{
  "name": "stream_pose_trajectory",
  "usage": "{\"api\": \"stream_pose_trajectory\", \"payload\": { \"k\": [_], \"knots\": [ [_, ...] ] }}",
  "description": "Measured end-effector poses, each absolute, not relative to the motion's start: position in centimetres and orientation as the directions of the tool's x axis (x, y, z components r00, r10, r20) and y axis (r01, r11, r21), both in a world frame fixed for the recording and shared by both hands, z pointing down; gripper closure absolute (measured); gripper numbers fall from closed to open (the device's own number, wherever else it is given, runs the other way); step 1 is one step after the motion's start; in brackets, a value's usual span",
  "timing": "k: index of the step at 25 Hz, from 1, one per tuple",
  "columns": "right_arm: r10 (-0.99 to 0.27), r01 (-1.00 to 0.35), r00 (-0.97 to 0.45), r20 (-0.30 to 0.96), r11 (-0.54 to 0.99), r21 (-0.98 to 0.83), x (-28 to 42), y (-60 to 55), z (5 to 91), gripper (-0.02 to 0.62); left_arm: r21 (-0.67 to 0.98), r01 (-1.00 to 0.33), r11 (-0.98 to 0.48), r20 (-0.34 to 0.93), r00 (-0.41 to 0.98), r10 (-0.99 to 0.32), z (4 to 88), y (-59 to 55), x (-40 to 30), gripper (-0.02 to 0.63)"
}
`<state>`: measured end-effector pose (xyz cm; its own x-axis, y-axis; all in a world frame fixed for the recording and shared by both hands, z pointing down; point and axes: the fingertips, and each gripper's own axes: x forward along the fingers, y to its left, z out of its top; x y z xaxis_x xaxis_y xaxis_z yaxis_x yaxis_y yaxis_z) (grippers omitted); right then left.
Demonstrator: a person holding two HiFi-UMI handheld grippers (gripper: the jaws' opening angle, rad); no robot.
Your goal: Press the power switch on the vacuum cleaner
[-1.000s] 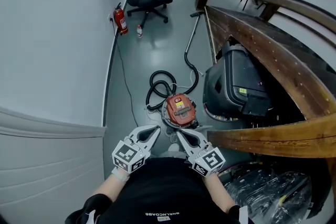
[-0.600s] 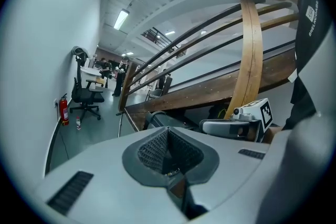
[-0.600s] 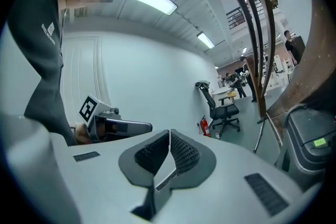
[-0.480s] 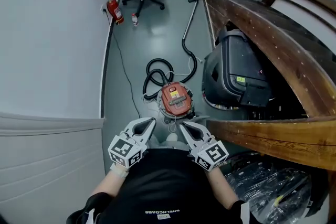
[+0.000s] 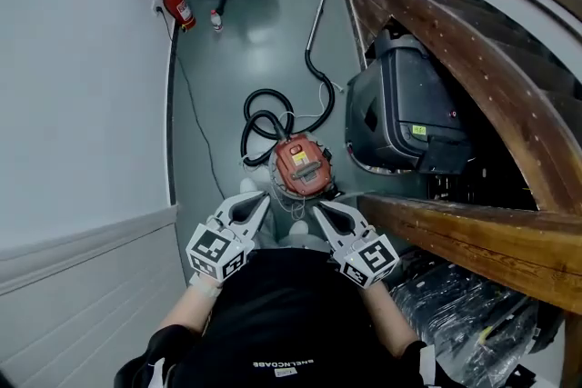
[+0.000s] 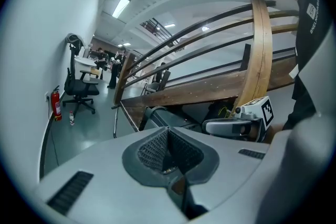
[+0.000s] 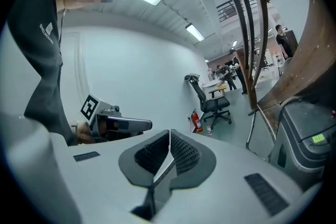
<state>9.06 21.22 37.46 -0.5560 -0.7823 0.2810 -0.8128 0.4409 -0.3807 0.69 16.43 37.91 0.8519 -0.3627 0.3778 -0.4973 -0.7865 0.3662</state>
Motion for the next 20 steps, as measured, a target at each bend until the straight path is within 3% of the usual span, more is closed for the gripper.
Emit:
{"api": "stream_pose_trajectory", "payload": {
  "k": [11, 20],
  "knots": [
    [-0.799, -0.923, -0.372, 0.472, 0.261, -0.284, 7.1, 9.7, 40.6, 0.568, 0.426, -0.416, -0.804, 0.411, 0.88, -0.238, 40.6, 5.6, -4.0, 0.592],
    [-0.68, -0.962, -0.269, 0.682, 0.223, -0.158, 6.9, 4.5, 46.8, 0.568, 0.454, -0.414, -0.789, 0.472, 0.863, -0.181, 43.6, 1.3, -6.8, 0.591]
  ]
}}
